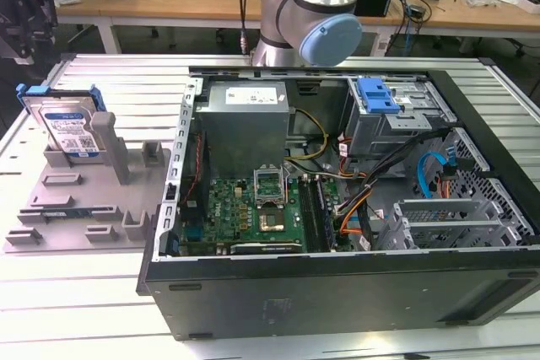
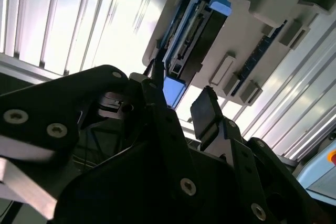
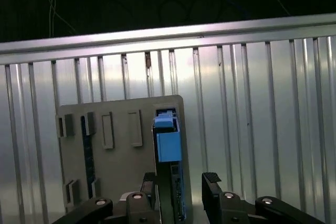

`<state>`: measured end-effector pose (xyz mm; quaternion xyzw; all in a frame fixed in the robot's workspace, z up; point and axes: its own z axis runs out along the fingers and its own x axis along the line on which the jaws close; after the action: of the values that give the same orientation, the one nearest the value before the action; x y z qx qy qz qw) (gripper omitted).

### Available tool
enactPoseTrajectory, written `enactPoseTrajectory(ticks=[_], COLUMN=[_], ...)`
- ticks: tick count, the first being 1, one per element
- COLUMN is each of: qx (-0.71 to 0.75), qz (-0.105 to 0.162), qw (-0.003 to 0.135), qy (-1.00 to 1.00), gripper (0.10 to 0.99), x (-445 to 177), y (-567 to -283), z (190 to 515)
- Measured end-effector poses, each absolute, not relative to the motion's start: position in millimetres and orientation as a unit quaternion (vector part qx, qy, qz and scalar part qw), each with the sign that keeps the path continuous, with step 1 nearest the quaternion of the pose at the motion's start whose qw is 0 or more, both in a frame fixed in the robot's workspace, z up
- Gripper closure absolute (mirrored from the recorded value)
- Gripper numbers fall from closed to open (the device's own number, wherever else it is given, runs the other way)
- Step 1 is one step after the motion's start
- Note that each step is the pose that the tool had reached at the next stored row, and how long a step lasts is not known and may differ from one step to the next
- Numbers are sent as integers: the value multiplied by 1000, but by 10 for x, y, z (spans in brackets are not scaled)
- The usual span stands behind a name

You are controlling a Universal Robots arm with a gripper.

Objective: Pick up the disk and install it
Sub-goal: 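Pick up the disk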

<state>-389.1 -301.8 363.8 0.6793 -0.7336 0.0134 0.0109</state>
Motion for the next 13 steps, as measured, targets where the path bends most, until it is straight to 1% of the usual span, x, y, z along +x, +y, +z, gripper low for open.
enactPoseTrajectory(ticks=[13], qx=[691], qz=[14], qw=[11], qy=[-722], gripper=[604], x=[-3992], y=[-3001], z=[3617])
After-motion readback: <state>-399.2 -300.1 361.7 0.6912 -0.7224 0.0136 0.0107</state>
